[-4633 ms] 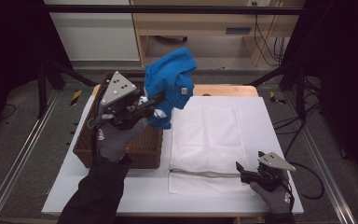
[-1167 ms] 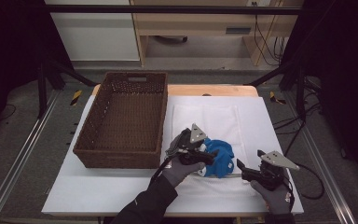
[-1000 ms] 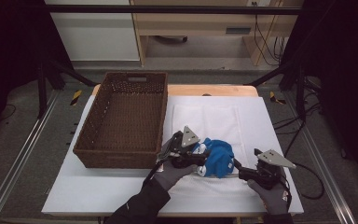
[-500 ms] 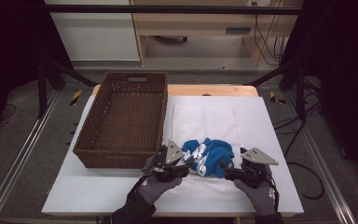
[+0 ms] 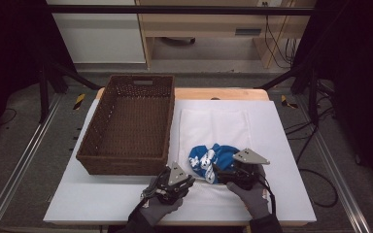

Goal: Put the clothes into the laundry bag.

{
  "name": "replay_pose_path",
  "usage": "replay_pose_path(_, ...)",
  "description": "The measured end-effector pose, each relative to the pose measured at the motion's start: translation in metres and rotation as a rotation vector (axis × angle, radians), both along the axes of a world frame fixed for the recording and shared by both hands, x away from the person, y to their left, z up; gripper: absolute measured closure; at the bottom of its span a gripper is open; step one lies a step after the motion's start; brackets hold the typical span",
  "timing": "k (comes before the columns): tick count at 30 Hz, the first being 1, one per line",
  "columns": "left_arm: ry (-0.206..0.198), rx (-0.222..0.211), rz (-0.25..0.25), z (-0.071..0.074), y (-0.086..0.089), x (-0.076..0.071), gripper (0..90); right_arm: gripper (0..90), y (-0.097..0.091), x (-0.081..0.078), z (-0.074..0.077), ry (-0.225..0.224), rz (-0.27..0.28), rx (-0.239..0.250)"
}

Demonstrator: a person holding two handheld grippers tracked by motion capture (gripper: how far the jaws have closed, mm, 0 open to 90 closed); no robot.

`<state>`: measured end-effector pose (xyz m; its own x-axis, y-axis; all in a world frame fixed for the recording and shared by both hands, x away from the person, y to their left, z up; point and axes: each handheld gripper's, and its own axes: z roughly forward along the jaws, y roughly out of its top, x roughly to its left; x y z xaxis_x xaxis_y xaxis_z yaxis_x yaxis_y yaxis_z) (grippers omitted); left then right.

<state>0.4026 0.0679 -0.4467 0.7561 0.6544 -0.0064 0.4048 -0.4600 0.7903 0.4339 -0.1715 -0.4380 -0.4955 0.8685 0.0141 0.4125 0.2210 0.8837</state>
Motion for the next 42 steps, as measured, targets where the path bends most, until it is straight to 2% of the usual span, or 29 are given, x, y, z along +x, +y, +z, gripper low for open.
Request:
replay_pose_path(2, 0.011, 0.000, -0.006, -0.003, -0.001, -0.001, 82.5, 8.2, 0.003, 0.001, -0.001, 0.004, 0.004, 0.000)
replay_pose_path(7, 0.006, 0.028, 0.000, -0.015, -0.009, -0.006, 89.8, 6.8, 0.018, 0.008, -0.010, 0.033, 0.019, -0.023)
replay_pose_path(14, 0.013, 0.052, 0.004, -0.029, -0.015, -0.006, 90.0, 7.2, 0.028, 0.017, -0.024, 0.070, 0.022, -0.048)
replay_pose_path(15, 0.019, 0.054, 0.002, -0.032, -0.015, -0.005, 90.0, 8.4, 0.029, 0.021, -0.029, 0.081, 0.027, -0.066)
replay_pose_path(17, 0.023, 0.059, 0.004, -0.034, -0.015, -0.004, 90.0, 9.2, 0.030, 0.022, -0.032, 0.093, 0.024, -0.058)
replay_pose_path(18, 0.025, 0.064, 0.002, -0.036, -0.015, -0.004, 90.0, 9.8, 0.031, 0.024, -0.035, 0.095, 0.031, -0.066)
replay_pose_path(19, 0.022, 0.057, 0.003, -0.038, -0.015, -0.004, 90.0, 11.1, 0.034, 0.026, -0.041, 0.118, 0.034, -0.082)
replay_pose_path(20, 0.021, 0.062, 0.002, -0.037, -0.015, -0.004, 90.0, 12.2, 0.034, 0.027, -0.043, 0.115, 0.040, -0.101)
replay_pose_path(23, 0.024, 0.060, 0.003, -0.037, -0.015, -0.004, 90.0, 16.0, 0.037, 0.028, -0.045, 0.117, 0.037, -0.113)
replay_pose_path(24, 0.025, 0.059, 0.005, -0.038, -0.015, -0.004, 90.0, 22.8, 0.037, 0.029, -0.047, 0.114, 0.028, -0.136)
replay_pose_path(25, 0.025, 0.056, 0.004, -0.038, -0.015, -0.004, 90.0, 22.8, 0.037, 0.029, -0.047, 0.114, 0.028, -0.136)
replay_pose_path(26, 0.022, 0.059, 0.006, -0.038, -0.015, -0.004, 90.0, 32.7, 0.037, 0.029, -0.047, 0.109, 0.012, -0.157)
replay_pose_path(27, 0.022, 0.059, 0.006, -0.038, -0.015, -0.004, 90.0, 32.7, 0.037, 0.029, -0.047, 0.109, 0.012, -0.157)
replay_pose_path(28, 0.020, 0.061, 0.005, -0.038, -0.015, -0.004, 90.0, 43.8, 0.036, 0.029, -0.047, 0.100, 0.001, -0.171)
replay_pose_path(29, 0.020, 0.061, 0.005, -0.038, -0.015, -0.004, 90.0, 43.8, 0.036, 0.029, -0.047, 0.100, 0.001, -0.171)
replay_pose_path(30, 0.022, 0.057, 0.004, -0.038, -0.015, -0.004, 90.0, 53.5, 0.033, 0.029, -0.045, 0.108, -0.014, -0.158)
replay_pose_path(33, 0.018, 0.056, 0.003, -0.039, -0.015, -0.004, 90.0, 63.5, 0.028, 0.031, -0.042, 0.124, -0.019, -0.121)
replay_pose_path(37, 0.011, 0.062, 0.003, -0.039, -0.015, -0.005, 90.0, 68.0, 0.018, 0.031, -0.034, 0.113, -0.028, -0.085)
replay_pose_path(38, 0.010, 0.060, 0.004, -0.039, -0.015, -0.005, 90.0, 68.9, 0.010, 0.029, -0.026, 0.084, -0.044, -0.068)
replay_pose_path(42, 0.009, 0.061, 0.003, -0.039, -0.015, -0.005, 90.0, 69.2, -0.013, 0.023, -0.005, 0.013, -0.089, -0.018)
